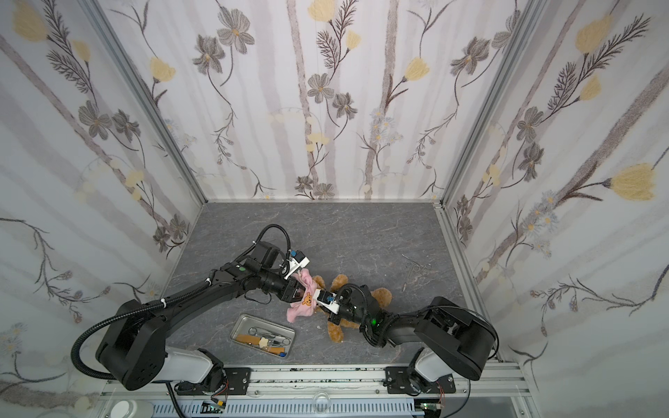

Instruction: Dress the teddy bear

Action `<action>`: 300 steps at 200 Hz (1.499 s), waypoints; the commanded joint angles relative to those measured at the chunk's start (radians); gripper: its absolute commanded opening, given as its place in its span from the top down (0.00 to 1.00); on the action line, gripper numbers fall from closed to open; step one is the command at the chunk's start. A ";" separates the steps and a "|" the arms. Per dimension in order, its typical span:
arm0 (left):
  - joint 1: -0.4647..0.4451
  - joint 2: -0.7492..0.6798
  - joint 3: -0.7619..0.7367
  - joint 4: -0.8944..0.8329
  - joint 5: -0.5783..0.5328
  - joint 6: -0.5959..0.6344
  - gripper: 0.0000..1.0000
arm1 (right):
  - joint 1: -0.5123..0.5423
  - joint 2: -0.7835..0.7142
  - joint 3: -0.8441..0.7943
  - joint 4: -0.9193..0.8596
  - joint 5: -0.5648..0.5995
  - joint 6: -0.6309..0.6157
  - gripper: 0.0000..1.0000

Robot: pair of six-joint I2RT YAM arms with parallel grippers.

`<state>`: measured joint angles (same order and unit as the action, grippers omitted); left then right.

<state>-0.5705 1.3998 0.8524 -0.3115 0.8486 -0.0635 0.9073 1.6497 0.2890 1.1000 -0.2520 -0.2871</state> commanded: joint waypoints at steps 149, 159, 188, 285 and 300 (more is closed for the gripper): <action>-0.015 -0.042 -0.039 0.215 0.167 -0.081 0.84 | 0.051 0.125 0.074 0.504 0.115 0.226 0.81; -0.012 -0.047 -0.041 0.216 0.160 -0.082 1.00 | 0.043 0.125 0.061 0.498 0.118 0.230 0.77; 0.001 -0.074 -0.048 0.234 0.052 -0.096 1.00 | 0.013 0.099 -0.004 0.443 0.132 0.232 0.59; 0.038 -0.226 -0.138 0.403 -0.198 0.040 1.00 | -0.019 -0.676 -0.040 -0.595 0.117 0.470 0.17; 0.029 -0.237 -0.150 0.425 -0.207 0.059 1.00 | -0.022 -0.711 0.028 -0.648 0.078 0.574 0.27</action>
<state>-0.5320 1.1801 0.7162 0.0105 0.6754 -0.0685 0.8886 0.9997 0.2371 0.7242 -0.1284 0.1230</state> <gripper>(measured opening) 0.070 0.808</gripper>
